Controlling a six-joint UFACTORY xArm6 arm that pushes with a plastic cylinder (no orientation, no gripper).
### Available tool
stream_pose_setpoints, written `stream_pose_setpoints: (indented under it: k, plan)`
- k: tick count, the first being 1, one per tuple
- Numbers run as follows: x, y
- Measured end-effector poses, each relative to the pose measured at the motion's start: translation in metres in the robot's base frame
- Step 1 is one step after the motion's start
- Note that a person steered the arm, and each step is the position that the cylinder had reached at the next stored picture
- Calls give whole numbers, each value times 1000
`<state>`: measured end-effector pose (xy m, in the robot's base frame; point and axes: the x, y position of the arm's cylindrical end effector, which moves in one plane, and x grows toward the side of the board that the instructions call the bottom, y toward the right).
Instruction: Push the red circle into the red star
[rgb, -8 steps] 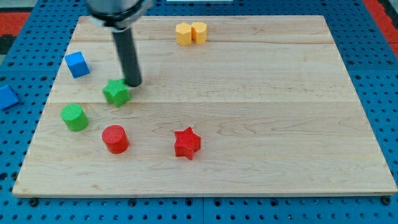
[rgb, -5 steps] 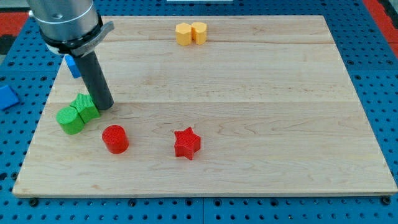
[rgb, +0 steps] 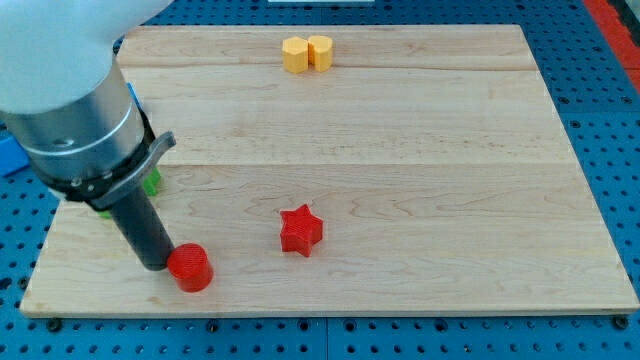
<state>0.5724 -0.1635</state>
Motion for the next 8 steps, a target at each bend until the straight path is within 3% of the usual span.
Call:
stream_pose_setpoints:
  k: [1, 2, 3, 4, 5, 7, 8]
  plan:
    - [1, 6]
    - [13, -27]
    - [25, 21]
    - [7, 83]
    - [-18, 94]
    - [-9, 108]
    - [-40, 133]
